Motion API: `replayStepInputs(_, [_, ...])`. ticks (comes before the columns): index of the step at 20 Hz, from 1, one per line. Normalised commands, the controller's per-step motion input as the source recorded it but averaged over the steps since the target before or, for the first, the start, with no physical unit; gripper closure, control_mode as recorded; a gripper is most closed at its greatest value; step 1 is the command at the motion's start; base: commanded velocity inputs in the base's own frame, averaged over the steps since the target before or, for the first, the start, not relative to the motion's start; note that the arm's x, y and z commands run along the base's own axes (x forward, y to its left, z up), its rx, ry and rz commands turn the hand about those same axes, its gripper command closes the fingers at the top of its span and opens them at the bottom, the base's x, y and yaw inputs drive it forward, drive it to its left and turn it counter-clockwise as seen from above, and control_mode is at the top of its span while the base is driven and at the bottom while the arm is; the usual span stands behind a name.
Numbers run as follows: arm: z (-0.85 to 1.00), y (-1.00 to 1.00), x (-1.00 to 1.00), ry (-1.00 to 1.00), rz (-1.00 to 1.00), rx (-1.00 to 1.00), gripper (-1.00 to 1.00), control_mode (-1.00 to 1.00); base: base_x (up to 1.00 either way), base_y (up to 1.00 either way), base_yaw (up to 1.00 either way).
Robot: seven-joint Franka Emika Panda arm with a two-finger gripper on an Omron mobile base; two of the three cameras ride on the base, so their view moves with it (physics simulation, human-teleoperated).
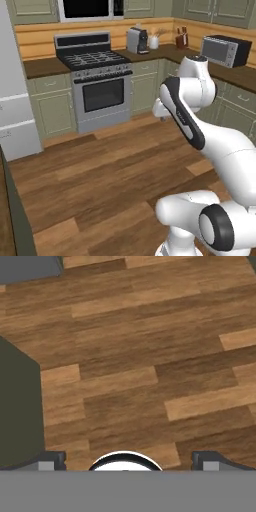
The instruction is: Navigate to the microwave.
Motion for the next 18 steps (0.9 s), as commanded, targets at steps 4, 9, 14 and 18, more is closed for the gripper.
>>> replayStepInputs(4, [0.0,0.0,0.0,0.0,0.0,0.0,-1.0,1.0,1.0,-0.1,0.16])
replayStepInputs(9, [0.0,0.0,0.0,0.0,0.0,0.0,-1.0,1.0,1.0,-0.52,0.39])
replayStepInputs(14, [0.0,0.0,0.0,0.0,0.0,0.0,-1.0,1.0,1.0,-0.77,0.47])
replayStepInputs(18, [0.0,0.0,0.0,0.0,0.0,0.0,-1.0,1.0,1.0,-0.8,0.39])
